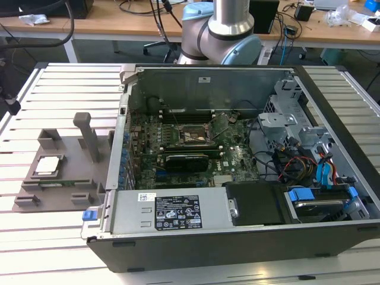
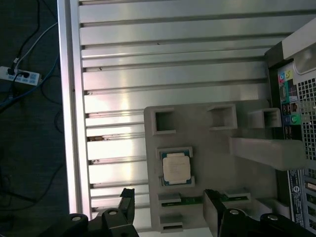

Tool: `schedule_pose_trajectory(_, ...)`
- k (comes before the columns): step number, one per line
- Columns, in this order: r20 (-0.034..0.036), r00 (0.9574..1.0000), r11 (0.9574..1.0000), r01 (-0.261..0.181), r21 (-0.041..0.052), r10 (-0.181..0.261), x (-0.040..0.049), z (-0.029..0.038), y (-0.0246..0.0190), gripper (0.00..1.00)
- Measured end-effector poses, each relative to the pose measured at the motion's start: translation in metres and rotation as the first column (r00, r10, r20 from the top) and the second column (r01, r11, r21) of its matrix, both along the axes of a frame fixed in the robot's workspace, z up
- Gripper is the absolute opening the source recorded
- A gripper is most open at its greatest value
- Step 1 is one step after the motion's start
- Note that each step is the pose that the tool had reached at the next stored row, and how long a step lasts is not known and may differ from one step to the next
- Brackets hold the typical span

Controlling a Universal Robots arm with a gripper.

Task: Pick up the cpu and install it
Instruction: 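Pick up the cpu and move it towards the insertion slot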

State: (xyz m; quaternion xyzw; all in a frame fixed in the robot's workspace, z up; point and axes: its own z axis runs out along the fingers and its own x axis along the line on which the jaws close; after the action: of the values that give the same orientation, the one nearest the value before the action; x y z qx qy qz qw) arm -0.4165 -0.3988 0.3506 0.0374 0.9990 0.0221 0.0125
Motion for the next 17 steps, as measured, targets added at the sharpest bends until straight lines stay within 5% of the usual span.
schedule_pose_trajectory(17, -0.0001, 1.0000, 1.0000, 0.000, 0.0000, 0.000, 0.0000, -0.0075, 0.0000, 0.66)
